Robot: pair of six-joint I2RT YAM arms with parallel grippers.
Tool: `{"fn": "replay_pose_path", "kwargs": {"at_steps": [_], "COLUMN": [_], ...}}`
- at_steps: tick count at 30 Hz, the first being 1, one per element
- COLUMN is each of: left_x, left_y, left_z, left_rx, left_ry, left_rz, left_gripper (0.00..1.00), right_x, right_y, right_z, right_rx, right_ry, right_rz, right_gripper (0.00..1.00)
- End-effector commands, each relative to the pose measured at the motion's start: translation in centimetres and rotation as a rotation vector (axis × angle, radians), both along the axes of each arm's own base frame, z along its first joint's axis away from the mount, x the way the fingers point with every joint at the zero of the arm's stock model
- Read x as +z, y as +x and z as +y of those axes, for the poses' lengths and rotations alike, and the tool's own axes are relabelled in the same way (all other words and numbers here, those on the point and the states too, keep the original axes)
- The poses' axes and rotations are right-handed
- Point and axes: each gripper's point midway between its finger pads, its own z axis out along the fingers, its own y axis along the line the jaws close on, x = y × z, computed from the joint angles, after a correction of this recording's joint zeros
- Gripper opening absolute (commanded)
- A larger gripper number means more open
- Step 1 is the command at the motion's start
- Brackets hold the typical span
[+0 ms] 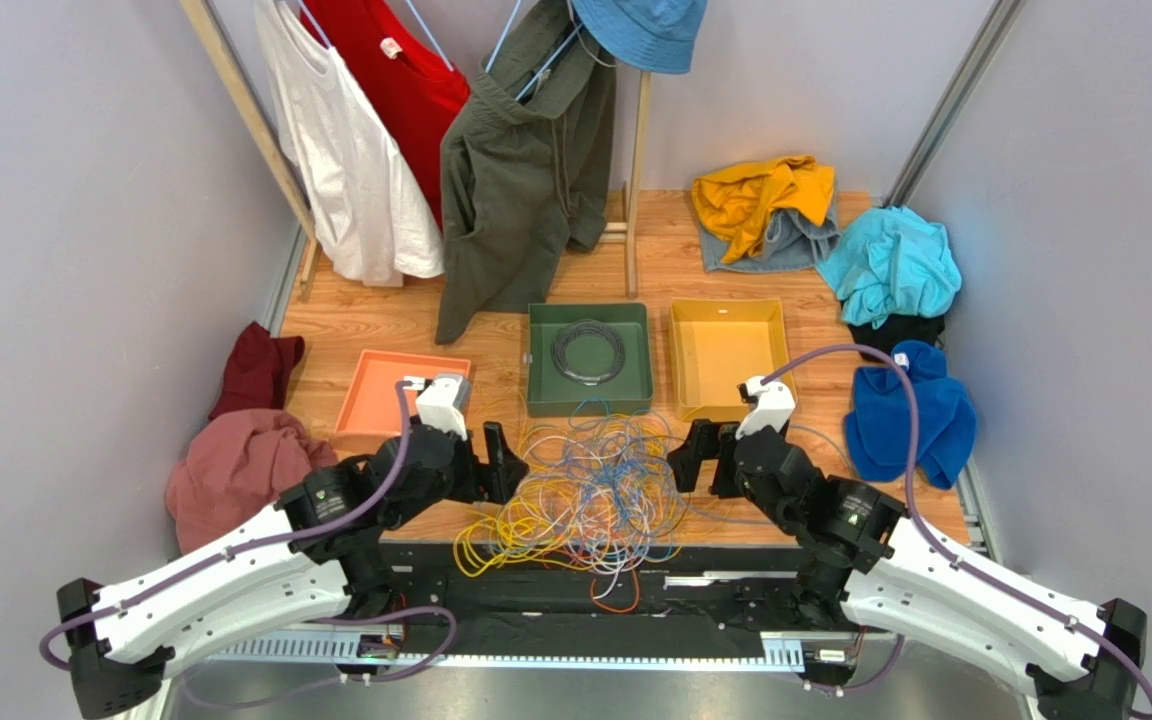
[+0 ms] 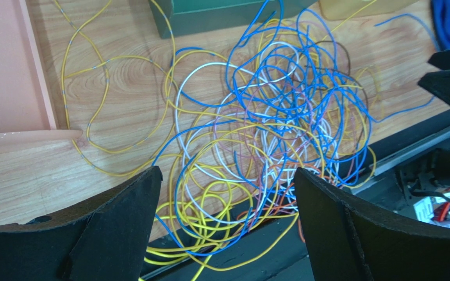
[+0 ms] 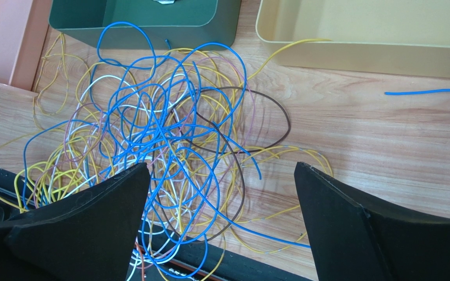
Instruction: Untangle the cables
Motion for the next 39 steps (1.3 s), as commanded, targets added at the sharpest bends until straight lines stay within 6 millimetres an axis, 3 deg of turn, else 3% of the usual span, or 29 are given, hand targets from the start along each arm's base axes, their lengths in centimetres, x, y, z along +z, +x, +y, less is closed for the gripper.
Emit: {"fn": "replay_pose_path", "kwargs": {"at_steps": [1, 9, 14, 20, 24, 27, 30, 33, 36, 37, 39], "left_x": [0.4, 0.3, 0.0, -0.7, -1.2, -1.3, -1.4, -1.4, -1.5, -1.4, -0.8], "left_y": [-0.1, -0.4, -0.6, -0.8, -1.0, -1.1, -1.3, -1.4, -1.5, -1.5, -1.4], "left_z": [-0.3, -0.5, -0.2, -0.1, -0.1, -0.1, 0.2, 0.5, 0.9, 1.0, 1.4], "left_rx": [-0.002, -0.028, -0.023, -0.021, -0.022, -0.027, -0.023, -0.018, -0.009, -0.007, -0.007], "left_ry": [-0.049, -0.05, -0.057, -0.056, -0.056, -0.058, -0.059, -0.068, -0.067, -0.067, -0.062], "left_rz": [-0.016, -0.01, -0.01, 0.004, 0.017, 0.02, 0.024, 0.021, 0.018, 0.015, -0.004], "left_gripper": [0.92, 0.92, 0.92, 0.92, 0.92, 0.92, 0.92, 0.92, 0.92, 0.92, 0.92], "right_x": [0.7, -1.8, -2.1, -1.6, -3.2, -4.2, -4.7, -4.6, -3.5, -2.3, 2.9], "right_y": [-0.1, 0.1, -0.3, -1.9, -1.7, -1.6, -1.3, -1.0, -0.8, -0.8, -1.2], "right_z": [0.3, 0.3, 1.6, 4.0, 4.4, 4.9, 5.1, 5.2, 4.6, 4.7, 5.7], "right_rx": [0.032, 0.01, 0.07, 0.194, 0.196, 0.203, 0.192, 0.182, 0.151, 0.136, 0.155], "right_ry": [-0.015, -0.058, -0.028, -0.026, -0.09, -0.115, -0.124, -0.13, -0.138, -0.11, -0.015], "right_rz": [-0.013, 0.029, 0.03, -0.01, 0.026, 0.043, 0.042, 0.035, 0.029, 0.018, -0.085], "right_gripper": [0.98, 0.95, 0.77, 0.76, 0.77, 0.71, 0.6, 0.41, 0.03, 0.0, 0.0]}}
